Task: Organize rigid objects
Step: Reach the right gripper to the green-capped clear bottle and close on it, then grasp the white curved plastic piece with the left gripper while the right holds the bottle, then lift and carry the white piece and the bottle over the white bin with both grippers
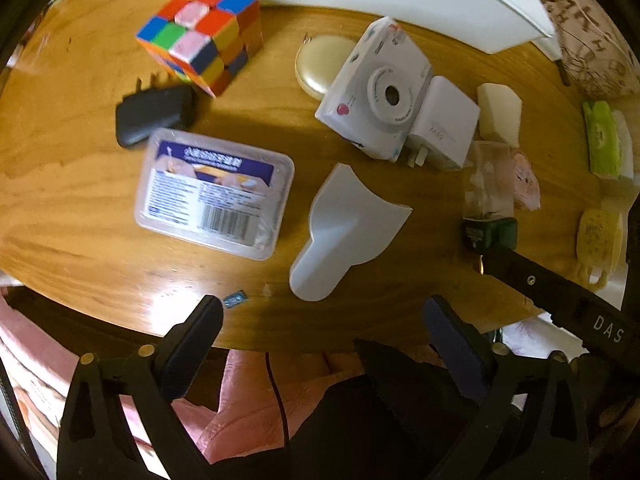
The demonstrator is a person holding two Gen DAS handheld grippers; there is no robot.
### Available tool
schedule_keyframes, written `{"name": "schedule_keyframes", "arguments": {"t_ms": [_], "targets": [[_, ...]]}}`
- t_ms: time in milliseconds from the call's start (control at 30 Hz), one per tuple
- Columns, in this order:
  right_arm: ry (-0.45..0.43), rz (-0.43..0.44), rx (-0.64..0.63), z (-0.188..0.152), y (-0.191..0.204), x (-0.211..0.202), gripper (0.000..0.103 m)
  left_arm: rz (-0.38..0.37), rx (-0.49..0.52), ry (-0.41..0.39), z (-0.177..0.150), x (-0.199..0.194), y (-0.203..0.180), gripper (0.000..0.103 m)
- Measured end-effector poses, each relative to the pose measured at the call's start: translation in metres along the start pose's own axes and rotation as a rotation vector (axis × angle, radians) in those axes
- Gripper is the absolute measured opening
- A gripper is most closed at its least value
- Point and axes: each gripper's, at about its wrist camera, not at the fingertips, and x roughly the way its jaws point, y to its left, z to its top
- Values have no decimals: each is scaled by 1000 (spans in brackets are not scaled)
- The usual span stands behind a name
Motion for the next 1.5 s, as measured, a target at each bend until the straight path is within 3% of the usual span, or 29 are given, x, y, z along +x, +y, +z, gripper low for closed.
{"name": "schedule_keyframes", "arguments": {"t_ms": [300,567,867,1133,1233,1500], "targets": [[77,-41,-107,22,3,15,62,-3,-87,-3,1,26,-9,88],[125,-48,-192,33,1,15,47,19,-152,-8,9,45,-16,71],[155,-43,-258,40,14,23,46,19,-169,-20,31,56,-24,58],[145,-35,-289,42,10,10,46,25,-171,-30,28,52,-32,54],[138,-28,-306,38,15,6,46,17,-163,-29,22,47,-36,48],[94,1,-363,27,18,-15,46,-11,-132,-48,14,41,-50,47]]}}
